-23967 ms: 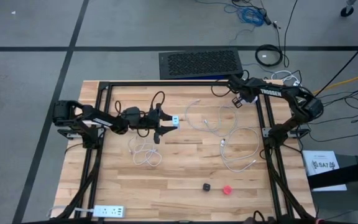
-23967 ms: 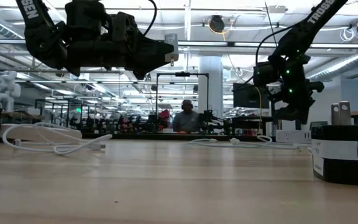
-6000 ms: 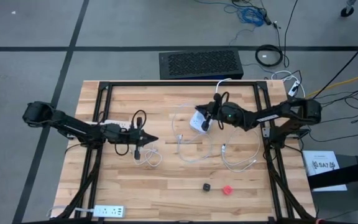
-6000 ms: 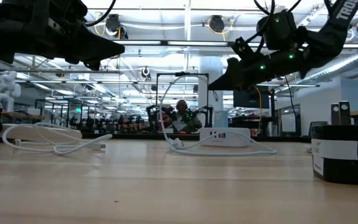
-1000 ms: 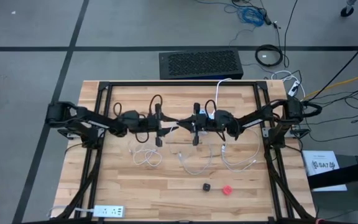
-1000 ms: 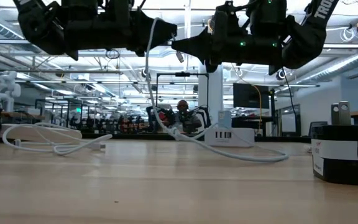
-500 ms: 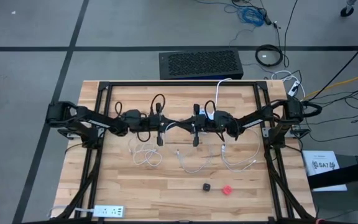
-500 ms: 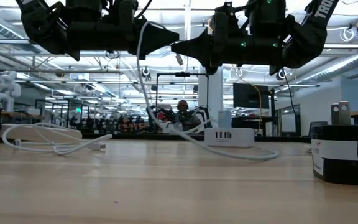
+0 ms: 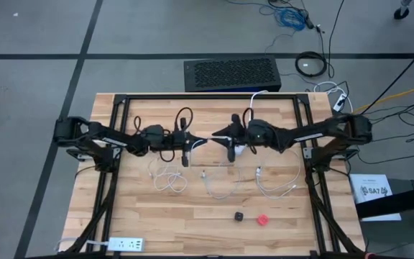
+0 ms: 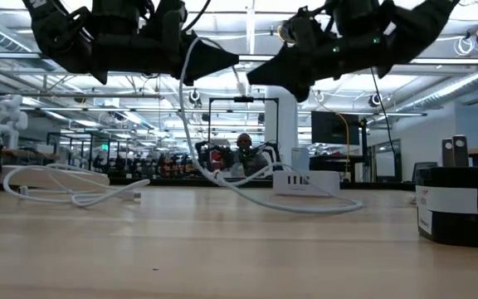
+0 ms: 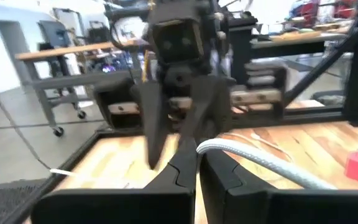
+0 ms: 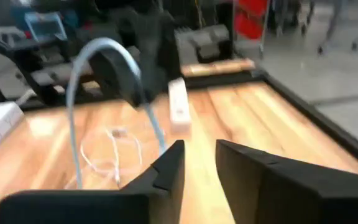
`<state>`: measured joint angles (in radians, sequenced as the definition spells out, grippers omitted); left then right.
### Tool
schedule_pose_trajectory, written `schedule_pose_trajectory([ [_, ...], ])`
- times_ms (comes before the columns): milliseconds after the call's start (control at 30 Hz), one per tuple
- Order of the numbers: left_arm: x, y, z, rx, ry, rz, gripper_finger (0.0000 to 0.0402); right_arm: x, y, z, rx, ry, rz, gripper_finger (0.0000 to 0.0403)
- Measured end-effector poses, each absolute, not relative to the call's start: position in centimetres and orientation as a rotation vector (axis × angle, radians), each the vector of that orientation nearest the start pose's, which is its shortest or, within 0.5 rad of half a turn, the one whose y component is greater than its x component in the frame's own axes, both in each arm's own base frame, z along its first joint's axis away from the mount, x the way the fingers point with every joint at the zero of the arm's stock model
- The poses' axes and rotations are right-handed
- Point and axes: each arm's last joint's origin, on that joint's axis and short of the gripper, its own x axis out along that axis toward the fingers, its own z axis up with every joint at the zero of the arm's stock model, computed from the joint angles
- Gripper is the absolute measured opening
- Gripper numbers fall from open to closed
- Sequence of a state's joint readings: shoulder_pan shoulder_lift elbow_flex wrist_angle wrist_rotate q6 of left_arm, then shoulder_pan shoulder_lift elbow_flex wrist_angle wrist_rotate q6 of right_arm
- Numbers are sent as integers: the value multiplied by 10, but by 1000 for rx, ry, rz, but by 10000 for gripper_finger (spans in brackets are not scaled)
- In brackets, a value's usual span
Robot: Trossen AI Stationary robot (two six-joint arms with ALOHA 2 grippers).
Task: Insert USB
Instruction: Insert the middle white charger cable into the white charger adapter
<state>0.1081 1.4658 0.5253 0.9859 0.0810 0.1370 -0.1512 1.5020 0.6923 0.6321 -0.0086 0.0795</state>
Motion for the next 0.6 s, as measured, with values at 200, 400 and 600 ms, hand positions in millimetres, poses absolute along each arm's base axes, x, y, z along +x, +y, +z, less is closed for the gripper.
schedule_pose_trajectory([
  [200,280,29,207,141,-37,29,7,311,-47,236,110,370,-177,125],
  [400,280,30,204,141,-3,80,6,330,-35,252,86,443,-171,134],
  [600,280,31,204,142,-2,87,6,338,-25,244,101,477,-152,131],
])
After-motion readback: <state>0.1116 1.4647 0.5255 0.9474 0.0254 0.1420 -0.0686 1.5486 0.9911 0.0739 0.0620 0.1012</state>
